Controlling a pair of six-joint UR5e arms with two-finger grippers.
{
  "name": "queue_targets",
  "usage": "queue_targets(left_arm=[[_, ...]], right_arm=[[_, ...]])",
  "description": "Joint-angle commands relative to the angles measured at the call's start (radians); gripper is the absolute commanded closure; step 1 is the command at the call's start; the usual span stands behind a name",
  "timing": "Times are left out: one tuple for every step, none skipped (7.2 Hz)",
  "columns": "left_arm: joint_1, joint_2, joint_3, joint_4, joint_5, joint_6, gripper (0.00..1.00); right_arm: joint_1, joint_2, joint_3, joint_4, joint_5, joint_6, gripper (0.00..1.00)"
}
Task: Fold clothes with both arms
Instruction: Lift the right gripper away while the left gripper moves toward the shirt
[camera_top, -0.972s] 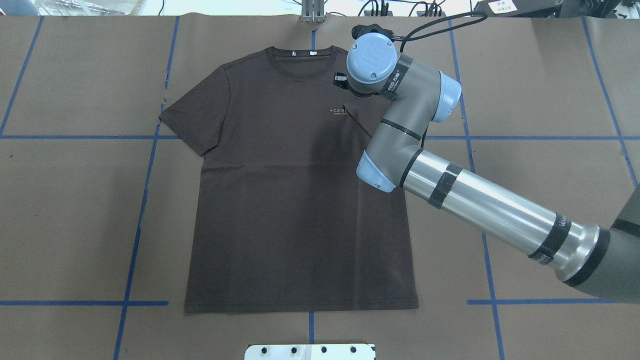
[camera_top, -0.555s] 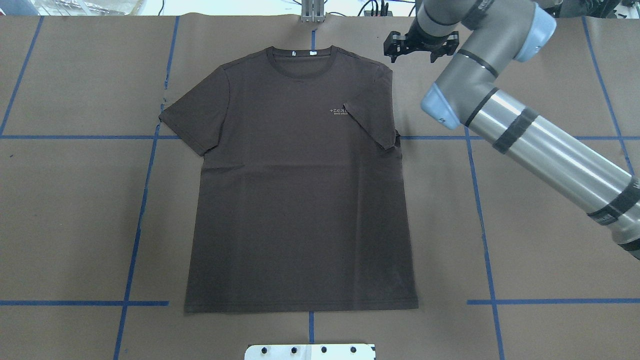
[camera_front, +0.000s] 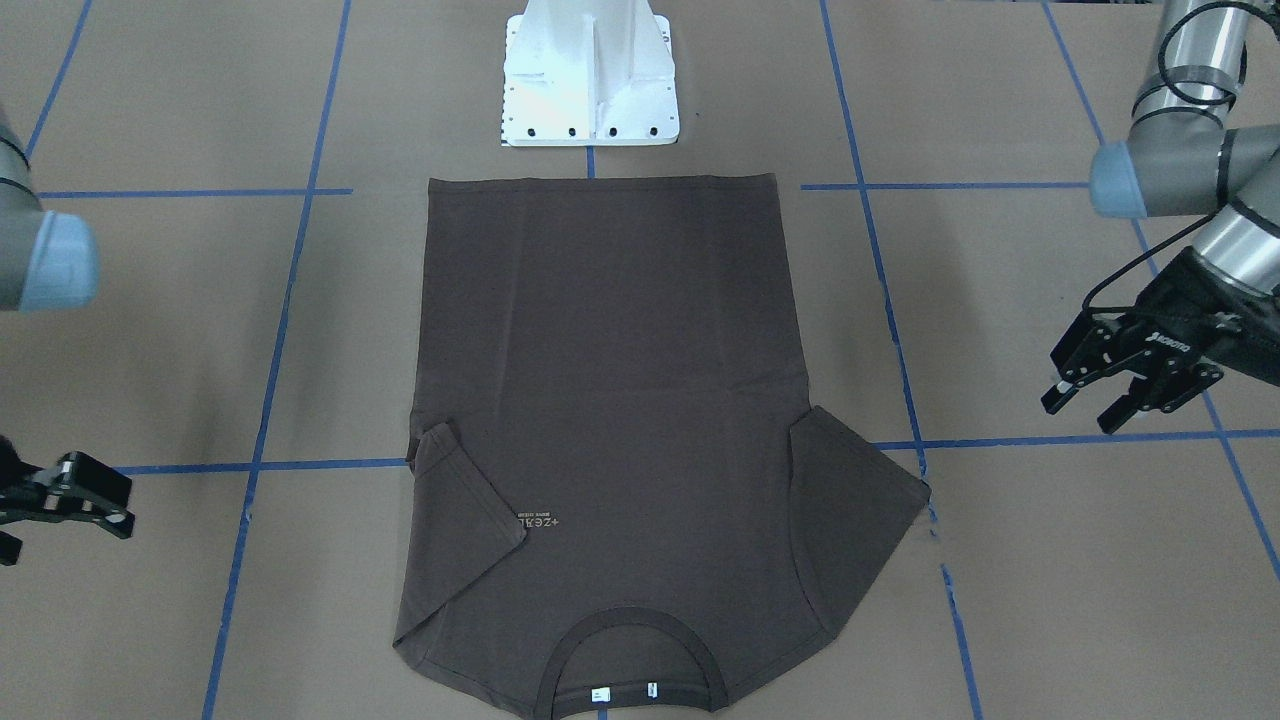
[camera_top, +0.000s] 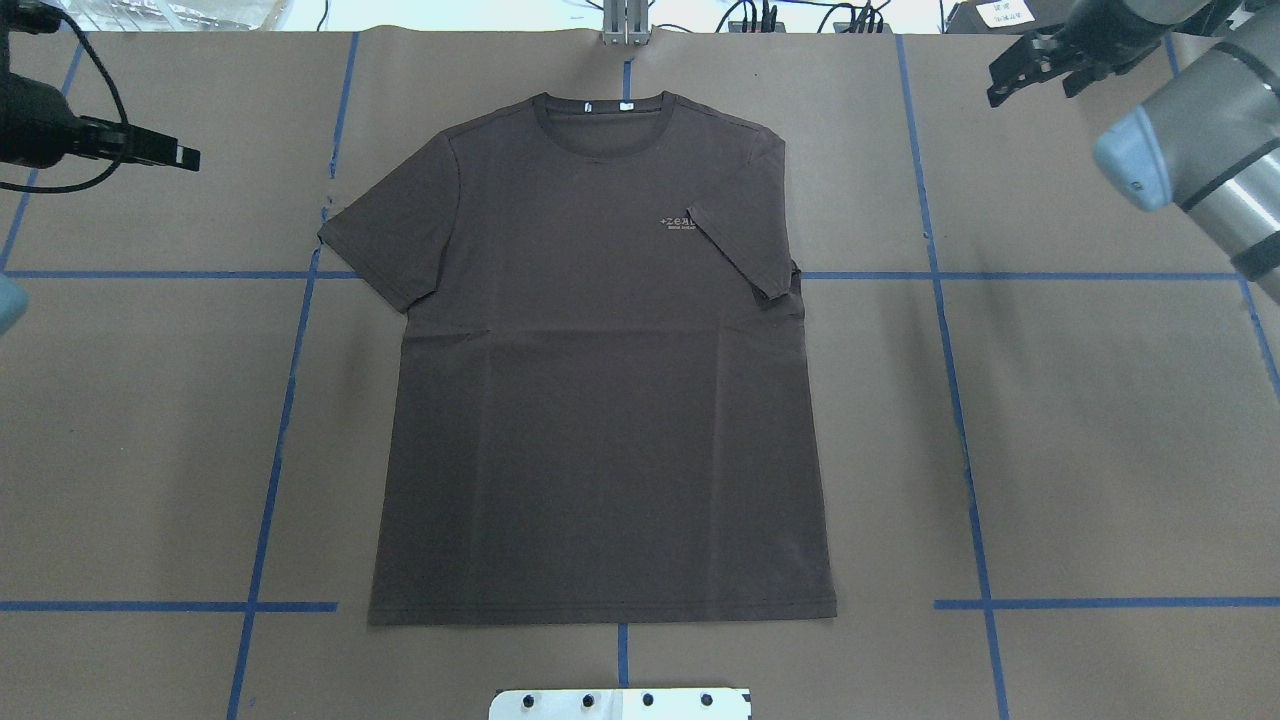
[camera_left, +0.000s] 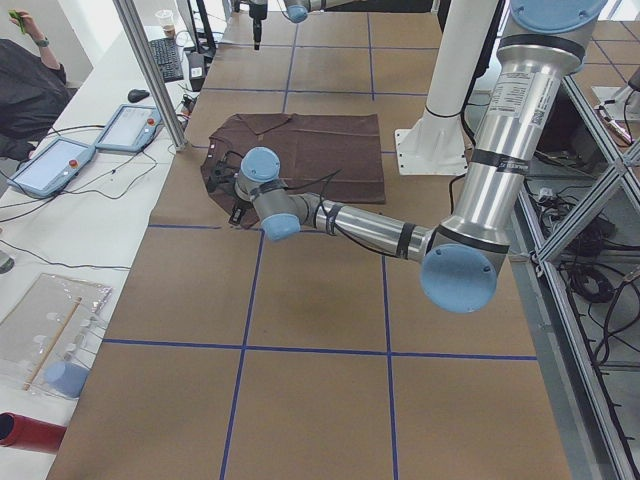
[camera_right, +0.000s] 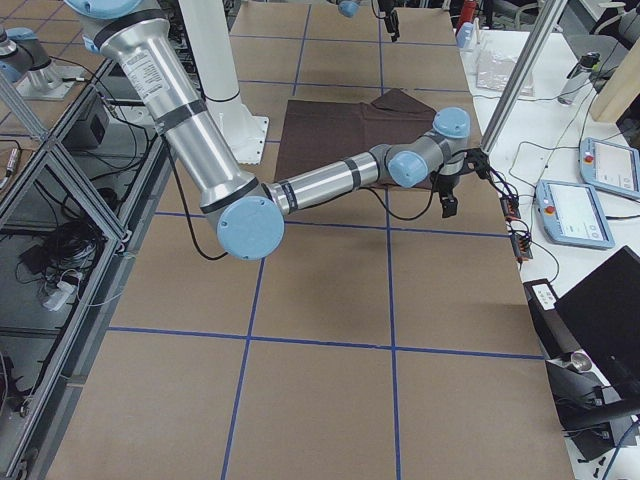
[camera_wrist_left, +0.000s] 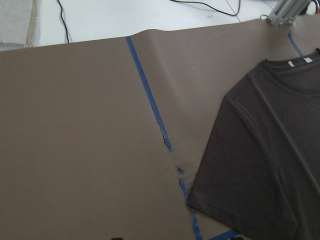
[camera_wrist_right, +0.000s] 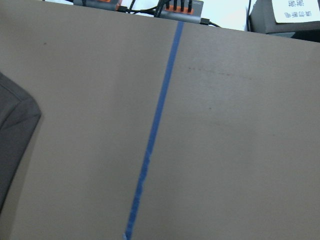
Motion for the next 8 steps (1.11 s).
queue_targets(left_arm=[[0.144, -0.063, 0.056, 0.004, 0.199, -0.188, 0.41], [0.184, -0.100, 0.117, 0.001, 0.263, -0.234, 0.43], [0.218, -0.132, 0.177, -0.002, 0.335, -0.247, 0.44], [0.230, -0.161, 0.230, 0.000, 0.392, -0.248, 0.44], [0.237, -0.169, 0.251, 0.001, 0.407, -0.248, 0.45], [0.238, -0.169, 0.262, 0.006, 0.410, -0.245, 0.45], [0.249, -0.188, 0.281, 0.009, 0.417, -0.244, 0.46], [0.264, -0.198, 0.295, 0.009, 0.436, -0.238, 0.46]], right_arm=[[0.091, -0.072, 0.003, 0.003, 0.061, -0.141, 0.00], [0.091, -0.073, 0.003, 0.004, 0.059, -0.141, 0.00], [0.091, -0.076, 0.003, 0.006, 0.059, -0.141, 0.00], [0.091, -0.079, 0.003, 0.007, 0.058, -0.141, 0.00], [0.091, -0.079, 0.005, 0.007, 0.058, -0.141, 0.00], [0.091, -0.079, 0.003, 0.009, 0.056, -0.141, 0.00], [0.091, -0.079, 0.003, 0.009, 0.056, -0.141, 0.00], [0.091, -0.077, 0.003, 0.007, 0.055, -0.141, 0.00]])
